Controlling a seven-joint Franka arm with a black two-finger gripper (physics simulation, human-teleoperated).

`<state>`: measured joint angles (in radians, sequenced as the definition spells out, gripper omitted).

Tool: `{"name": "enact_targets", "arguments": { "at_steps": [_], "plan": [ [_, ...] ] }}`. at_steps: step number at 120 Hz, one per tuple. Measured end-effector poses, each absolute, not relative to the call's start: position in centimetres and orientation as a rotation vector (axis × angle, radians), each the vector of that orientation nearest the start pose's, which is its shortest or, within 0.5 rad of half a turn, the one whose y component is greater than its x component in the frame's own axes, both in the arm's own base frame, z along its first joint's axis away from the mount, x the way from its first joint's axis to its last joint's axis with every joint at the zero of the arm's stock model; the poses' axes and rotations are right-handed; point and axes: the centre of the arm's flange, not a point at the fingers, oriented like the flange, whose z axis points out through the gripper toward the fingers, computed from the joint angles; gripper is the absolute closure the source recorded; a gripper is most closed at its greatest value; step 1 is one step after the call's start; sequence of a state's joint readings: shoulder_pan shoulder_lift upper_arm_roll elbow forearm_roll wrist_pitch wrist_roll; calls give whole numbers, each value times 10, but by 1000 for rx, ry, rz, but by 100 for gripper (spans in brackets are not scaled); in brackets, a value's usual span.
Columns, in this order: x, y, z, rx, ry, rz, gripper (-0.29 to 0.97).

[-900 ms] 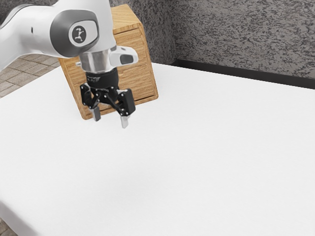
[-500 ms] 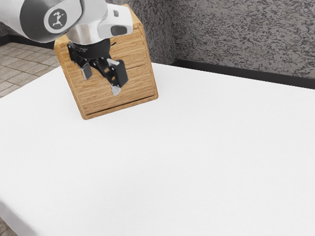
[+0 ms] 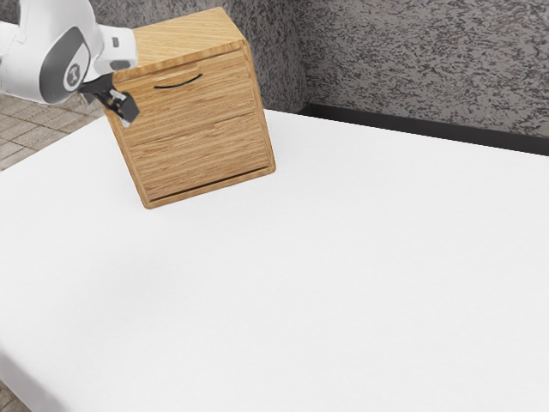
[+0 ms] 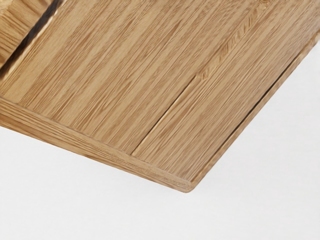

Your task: Pull the drawer handle with one arm to open the drawer

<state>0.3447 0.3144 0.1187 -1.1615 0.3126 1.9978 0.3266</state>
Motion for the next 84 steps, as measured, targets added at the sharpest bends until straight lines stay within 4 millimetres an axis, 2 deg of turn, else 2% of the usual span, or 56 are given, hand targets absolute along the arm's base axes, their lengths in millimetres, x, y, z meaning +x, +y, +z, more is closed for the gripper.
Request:
{"name": "enact_targets", "arguments": {
  "at_steps": [11,18,29,36,52,71,84],
  "plan": [
    [619,295,692,-2552,33,-525,0],
    [629,287,689,-2546,115,-540,0],
    [643,301,678,-2549,207,-590,0],
    [650,298,678,-2532,286,-630,0],
    [655,292,687,-2458,421,-682,0],
    [674,271,678,-2411,607,-730,0],
    [673,277,679,-2361,674,-731,0]
  ]
}}
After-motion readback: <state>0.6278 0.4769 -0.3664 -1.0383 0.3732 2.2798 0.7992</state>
